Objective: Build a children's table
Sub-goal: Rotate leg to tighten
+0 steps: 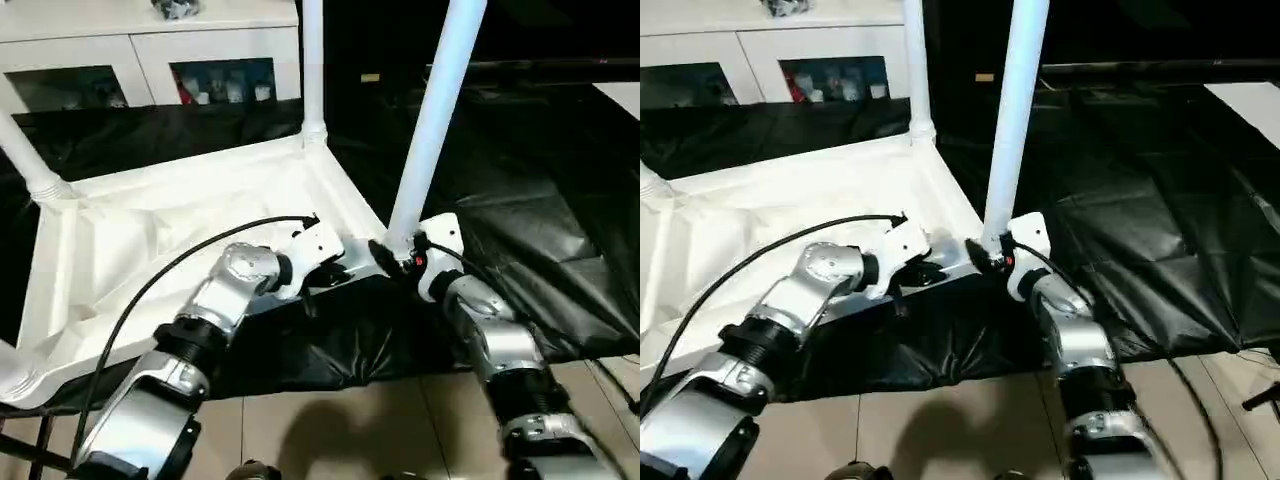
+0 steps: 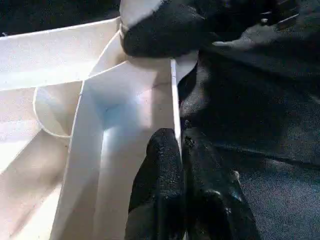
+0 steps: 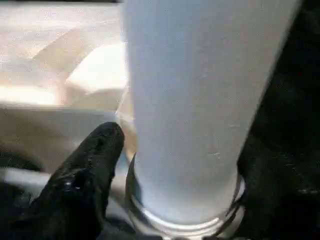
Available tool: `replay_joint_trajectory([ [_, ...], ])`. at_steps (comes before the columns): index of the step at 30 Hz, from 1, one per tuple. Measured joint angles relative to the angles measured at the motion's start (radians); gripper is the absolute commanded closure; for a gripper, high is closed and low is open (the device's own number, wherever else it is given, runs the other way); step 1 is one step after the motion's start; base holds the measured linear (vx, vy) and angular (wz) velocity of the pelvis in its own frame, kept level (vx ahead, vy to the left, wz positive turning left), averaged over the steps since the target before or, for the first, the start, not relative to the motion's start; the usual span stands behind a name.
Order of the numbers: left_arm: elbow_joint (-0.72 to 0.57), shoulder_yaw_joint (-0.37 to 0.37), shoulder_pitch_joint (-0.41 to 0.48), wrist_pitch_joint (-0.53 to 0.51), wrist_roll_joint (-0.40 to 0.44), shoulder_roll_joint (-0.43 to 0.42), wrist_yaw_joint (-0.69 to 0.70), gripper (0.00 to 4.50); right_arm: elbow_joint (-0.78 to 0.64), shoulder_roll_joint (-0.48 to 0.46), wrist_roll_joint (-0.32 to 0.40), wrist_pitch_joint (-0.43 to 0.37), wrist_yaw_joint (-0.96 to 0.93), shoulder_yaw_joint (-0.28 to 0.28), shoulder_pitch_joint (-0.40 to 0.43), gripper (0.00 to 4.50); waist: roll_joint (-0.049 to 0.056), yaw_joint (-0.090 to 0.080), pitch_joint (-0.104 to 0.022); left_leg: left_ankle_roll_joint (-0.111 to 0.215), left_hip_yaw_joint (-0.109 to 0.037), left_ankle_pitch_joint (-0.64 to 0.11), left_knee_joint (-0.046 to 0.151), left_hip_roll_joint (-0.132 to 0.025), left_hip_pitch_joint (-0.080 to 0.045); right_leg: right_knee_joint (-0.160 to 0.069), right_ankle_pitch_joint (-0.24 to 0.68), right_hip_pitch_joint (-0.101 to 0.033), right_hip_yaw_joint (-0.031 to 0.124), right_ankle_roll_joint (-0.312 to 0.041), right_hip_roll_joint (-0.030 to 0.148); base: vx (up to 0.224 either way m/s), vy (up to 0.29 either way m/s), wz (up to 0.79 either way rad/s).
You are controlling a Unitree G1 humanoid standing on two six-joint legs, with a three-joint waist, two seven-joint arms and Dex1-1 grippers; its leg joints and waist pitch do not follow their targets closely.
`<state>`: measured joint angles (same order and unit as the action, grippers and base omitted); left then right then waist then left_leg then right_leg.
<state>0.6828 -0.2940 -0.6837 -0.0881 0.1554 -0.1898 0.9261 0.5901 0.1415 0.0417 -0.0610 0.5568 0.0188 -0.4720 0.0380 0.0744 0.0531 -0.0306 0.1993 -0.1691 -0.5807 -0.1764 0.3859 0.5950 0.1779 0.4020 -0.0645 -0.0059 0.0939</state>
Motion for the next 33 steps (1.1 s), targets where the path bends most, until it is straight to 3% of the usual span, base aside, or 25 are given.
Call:
replay_joint_trajectory([
  [6, -0.033, -0.006, 0.024, 0.047, -0.054, -0.078, 0.163, 4.5, -0.024, 0.16, 0.029, 0.015, 0.364, -0.085, -0.001, 0.68, 0.001, 0.017, 0.001, 0.0, 0.0, 0.0, 0.003, -0.002, 0.002, 0.0, 0.001, 0.002, -0.003, 0.002, -0.001, 0.0, 0.0, 0.0],
  [10, -0.033, -0.008, 0.028, 0.066, -0.066, -0.113, 0.249, 4.5, -0.034, 0.196, 0.052, 0.0, 0.522, -0.109, -0.005, 0.68, 0.001, 0.023, 0.001, 0.0, 0.0, 0.0, 0.001, -0.003, 0.003, 0.001, 0.001, 0.002, -0.003, 0.001, -0.001, 0.0, 0.0, 0.0],
  [16, -0.033, -0.021, 0.033, 0.102, -0.084, -0.154, 0.336, 4.5, -0.024, 0.264, 0.069, -0.036, 0.716, -0.175, -0.054, 1.21, -0.001, 0.026, 0.002, 0.0, 0.0, 0.0, -0.001, -0.002, 0.003, 0.001, 0.0, 0.001, -0.001, 0.0, -0.001, 0.0, 0.0, 0.0],
  [28, -0.027, -0.024, 0.033, 0.118, -0.093, -0.17, 0.378, 4.5, 0.009, 0.259, 0.073, -0.021, 0.774, -0.188, -0.08, 2.01, -0.002, 0.03, 0.003, 0.0, 0.0, 0.0, 0.0, -0.002, 0.003, 0.002, 0.0, 0.002, -0.002, 0.0, -0.001, 0.0, 0.0, 0.0],
  [33, -0.016, -0.017, 0.033, 0.114, -0.092, -0.151, 0.345, 4.5, -0.025, 0.229, 0.082, -0.005, 0.706, -0.153, -0.045, 2.28, -0.003, 0.03, 0.003, 0.0, 0.0, 0.0, -0.001, -0.003, 0.0, 0.002, 0.0, 0.0, -0.001, 0.0, -0.001, 0.0, 0.0, 0.0],
])
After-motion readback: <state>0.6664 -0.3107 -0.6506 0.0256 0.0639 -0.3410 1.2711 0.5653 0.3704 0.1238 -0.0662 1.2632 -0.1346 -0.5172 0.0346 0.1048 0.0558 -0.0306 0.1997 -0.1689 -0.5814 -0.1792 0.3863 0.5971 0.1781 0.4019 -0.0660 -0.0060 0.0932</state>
